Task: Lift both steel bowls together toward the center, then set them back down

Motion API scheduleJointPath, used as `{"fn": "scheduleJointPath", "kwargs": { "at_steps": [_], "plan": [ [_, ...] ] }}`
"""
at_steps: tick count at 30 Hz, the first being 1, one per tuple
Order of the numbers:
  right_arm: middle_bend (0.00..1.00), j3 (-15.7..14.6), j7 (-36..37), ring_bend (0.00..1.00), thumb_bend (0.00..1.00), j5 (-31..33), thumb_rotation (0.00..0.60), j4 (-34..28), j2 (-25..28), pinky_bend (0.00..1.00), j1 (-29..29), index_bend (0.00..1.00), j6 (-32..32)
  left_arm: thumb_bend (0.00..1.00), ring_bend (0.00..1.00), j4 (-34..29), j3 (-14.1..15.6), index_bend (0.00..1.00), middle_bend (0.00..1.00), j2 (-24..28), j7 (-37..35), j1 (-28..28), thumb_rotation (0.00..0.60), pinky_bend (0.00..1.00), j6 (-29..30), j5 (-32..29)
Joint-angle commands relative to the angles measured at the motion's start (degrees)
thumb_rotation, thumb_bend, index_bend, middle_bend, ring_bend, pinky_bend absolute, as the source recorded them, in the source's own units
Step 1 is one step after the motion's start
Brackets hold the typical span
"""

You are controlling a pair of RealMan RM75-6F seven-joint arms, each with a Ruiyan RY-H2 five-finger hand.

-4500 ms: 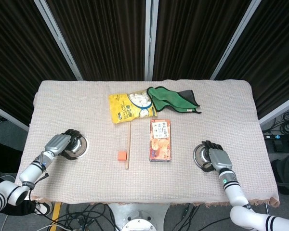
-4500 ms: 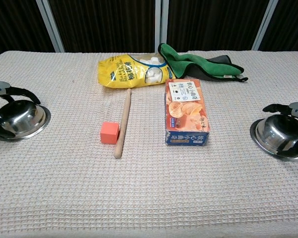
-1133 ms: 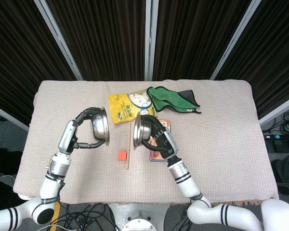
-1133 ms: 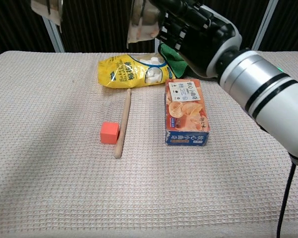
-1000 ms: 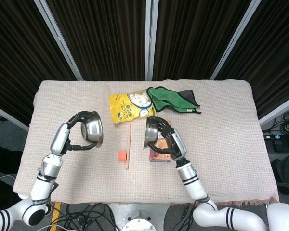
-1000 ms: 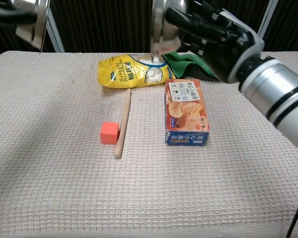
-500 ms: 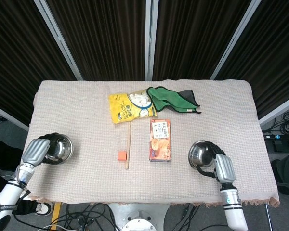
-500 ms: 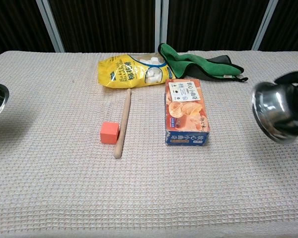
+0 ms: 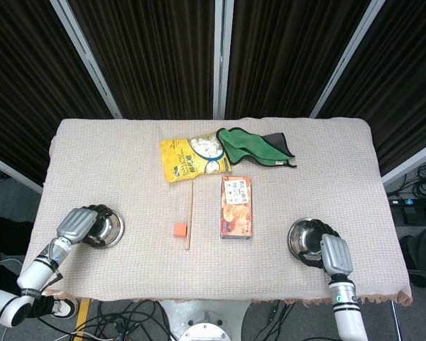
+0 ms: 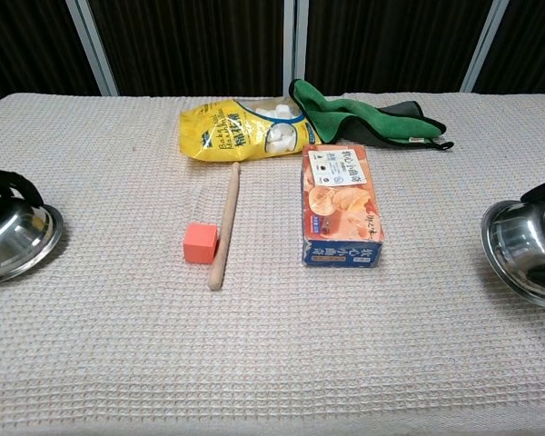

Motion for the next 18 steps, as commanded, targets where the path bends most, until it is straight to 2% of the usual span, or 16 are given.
{"fn": "scheduleJointPath", "kwargs": {
  "at_steps": [1, 2, 5, 11, 18],
  "plan": [
    [0.13, 0.7, 1.2, 0.09, 0.11, 0.1, 0.600, 0.1, 0.5, 0.23, 0.7, 0.12, -1.9, 0.05, 0.00, 1.6, -0.9, 0.01, 0.00, -2.1, -0.3, 0.7, 0.600, 0.12, 3.6, -0.3],
    [0.05, 0.8, 1.3, 0.02, 0.06, -0.2, 0.600, 0.4, 0.5, 0.11, 0.7, 0.03, -1.8, 0.03, 0.00, 2.2, -1.2, 0.00, 0.00, -2.6, -0.5, 1.1, 0.600, 0.09, 5.0, 0.0],
    [0.00, 0.8, 1.2, 0.00, 0.00, -1.8, 0.600, 1.2, 0.4, 0.01, 0.3, 0.00, -0.5, 0.01, 0.00, 3.2, -1.7, 0.00, 0.00, -3.1, -0.8, 2.3, 0.600, 0.06, 8.8, 0.6],
    [0.00, 0.2, 3.2, 0.00, 0.00, -4.3, 0.600, 0.7, 1.0, 0.00, -1.3, 0.00, 1.4, 0.00, 0.00, -1.6, -2.5, 0.00, 0.00, 0.2, 2.5, 6.7, 0.600, 0.06, 16.4, -0.7],
    [0.00, -3.1, 5.7, 0.00, 0.00, -11.0, 0.600, 1.7, 2.0, 0.00, -5.2, 0.00, 7.1, 0.00, 0.00, -10.9, -2.0, 0.00, 0.00, 3.8, 3.8, 19.0, 0.600, 0.06, 31.6, -5.0]
  ]
}}
